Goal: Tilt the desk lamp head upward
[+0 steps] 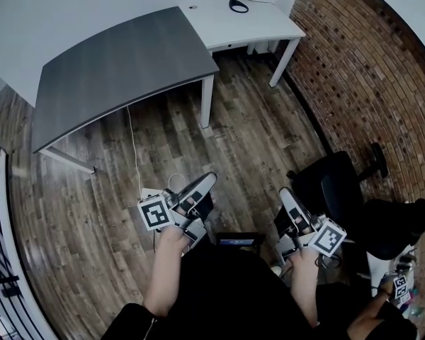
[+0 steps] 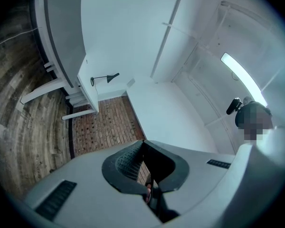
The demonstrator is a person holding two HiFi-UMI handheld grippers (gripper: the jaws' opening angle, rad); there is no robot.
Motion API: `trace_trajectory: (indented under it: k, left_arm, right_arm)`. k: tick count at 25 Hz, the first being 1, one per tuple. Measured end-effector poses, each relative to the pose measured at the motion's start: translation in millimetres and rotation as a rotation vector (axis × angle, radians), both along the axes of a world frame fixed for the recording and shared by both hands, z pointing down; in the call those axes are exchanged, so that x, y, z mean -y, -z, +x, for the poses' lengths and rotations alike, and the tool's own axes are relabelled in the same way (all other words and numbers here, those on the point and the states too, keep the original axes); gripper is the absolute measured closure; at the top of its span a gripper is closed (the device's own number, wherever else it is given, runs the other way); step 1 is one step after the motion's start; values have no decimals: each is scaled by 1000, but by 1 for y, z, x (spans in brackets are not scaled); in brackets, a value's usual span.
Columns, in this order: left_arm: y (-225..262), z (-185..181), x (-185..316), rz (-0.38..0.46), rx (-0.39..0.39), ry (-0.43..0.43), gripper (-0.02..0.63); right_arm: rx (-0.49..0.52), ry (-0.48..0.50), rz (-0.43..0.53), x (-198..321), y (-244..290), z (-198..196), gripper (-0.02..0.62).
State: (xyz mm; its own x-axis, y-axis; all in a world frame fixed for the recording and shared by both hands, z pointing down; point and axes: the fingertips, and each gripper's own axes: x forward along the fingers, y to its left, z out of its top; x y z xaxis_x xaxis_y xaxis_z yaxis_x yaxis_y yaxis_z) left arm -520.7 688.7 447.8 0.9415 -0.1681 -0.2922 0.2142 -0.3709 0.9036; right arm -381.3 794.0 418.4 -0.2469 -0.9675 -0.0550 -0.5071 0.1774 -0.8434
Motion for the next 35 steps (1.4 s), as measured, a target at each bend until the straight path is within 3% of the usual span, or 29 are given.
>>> trace_trajectory:
  k: [10,20,28,35]
  left_arm:
    - [-7,-25,28,-34,-38,27,595]
    - [-24,-14,45,-58,11,29,595]
    - [-18,35,88,-17,71,65,595]
    - [11,117,116,65,89,66,595]
  right_arm:
    - [-39,-24,-22,15,4,-12,581]
    - [-4,-26,-36,35,-13,5,581]
    - [44,16,5,94,-23,70,581]
    - [43,44,46,134,-9,149,580]
